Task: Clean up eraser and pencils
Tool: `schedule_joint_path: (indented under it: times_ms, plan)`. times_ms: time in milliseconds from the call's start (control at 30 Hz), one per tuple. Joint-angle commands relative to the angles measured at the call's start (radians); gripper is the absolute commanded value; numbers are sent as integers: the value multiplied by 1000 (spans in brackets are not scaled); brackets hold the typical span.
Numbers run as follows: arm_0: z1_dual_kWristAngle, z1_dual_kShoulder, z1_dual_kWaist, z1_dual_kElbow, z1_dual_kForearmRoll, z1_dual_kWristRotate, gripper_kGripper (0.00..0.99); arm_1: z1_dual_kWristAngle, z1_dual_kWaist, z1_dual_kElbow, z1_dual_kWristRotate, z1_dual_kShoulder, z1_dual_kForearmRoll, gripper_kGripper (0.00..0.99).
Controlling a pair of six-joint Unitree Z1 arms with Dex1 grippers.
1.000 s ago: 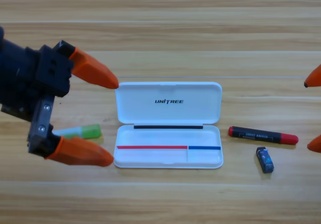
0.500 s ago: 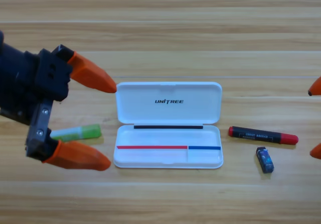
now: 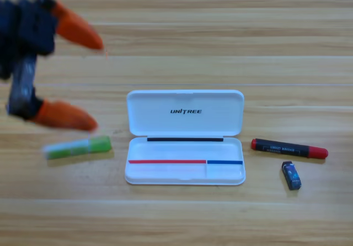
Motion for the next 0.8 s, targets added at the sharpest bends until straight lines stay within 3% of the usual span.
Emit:
schedule_joint_path:
  times_ms: [33,233,433,600,800]
  plan:
    - [151,64,16,-22,77,57,989,-23,7,4,133,107,15,979]
    - [188,124,145,-60,160,110,988,-97,4,-6,251,207,9,979]
    - [197,204,269,-58,195,164,985,-103,-12,-14,300,373,4,985]
    - [185,276,364,-51,195,207,983,-28,-29,-32,385,495,-20,986]
    - [160,354,418,-52,200,225,976,-22,-33,-57,460,606,-80,988]
